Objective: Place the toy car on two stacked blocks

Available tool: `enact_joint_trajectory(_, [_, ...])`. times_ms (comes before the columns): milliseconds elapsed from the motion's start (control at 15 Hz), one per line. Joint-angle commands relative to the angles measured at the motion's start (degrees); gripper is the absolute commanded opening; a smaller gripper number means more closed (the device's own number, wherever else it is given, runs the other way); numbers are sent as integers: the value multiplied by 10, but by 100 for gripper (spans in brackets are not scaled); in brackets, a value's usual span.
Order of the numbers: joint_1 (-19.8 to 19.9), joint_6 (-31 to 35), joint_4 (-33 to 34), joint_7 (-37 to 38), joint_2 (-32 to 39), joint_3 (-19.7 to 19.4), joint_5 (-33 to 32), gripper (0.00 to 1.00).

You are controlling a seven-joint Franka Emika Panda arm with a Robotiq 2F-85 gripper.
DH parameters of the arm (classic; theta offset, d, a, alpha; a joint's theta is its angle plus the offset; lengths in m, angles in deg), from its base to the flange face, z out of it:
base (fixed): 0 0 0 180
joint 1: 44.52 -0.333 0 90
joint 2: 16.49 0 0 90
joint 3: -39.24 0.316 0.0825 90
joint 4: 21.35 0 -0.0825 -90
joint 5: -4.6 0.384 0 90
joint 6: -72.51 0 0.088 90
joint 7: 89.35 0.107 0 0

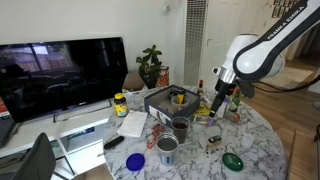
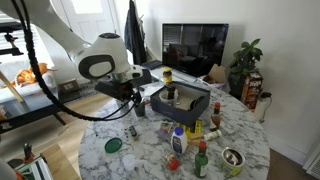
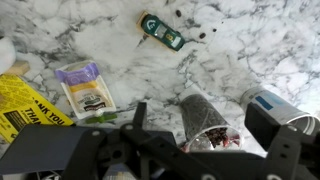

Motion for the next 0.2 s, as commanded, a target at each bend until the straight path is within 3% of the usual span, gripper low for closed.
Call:
enact_joint_trajectory(0, [-37, 0, -1, 7, -2, -37, -7, 100])
enact_joint_trajectory(133, [-39, -1, -2, 9, -3, -38, -8, 100])
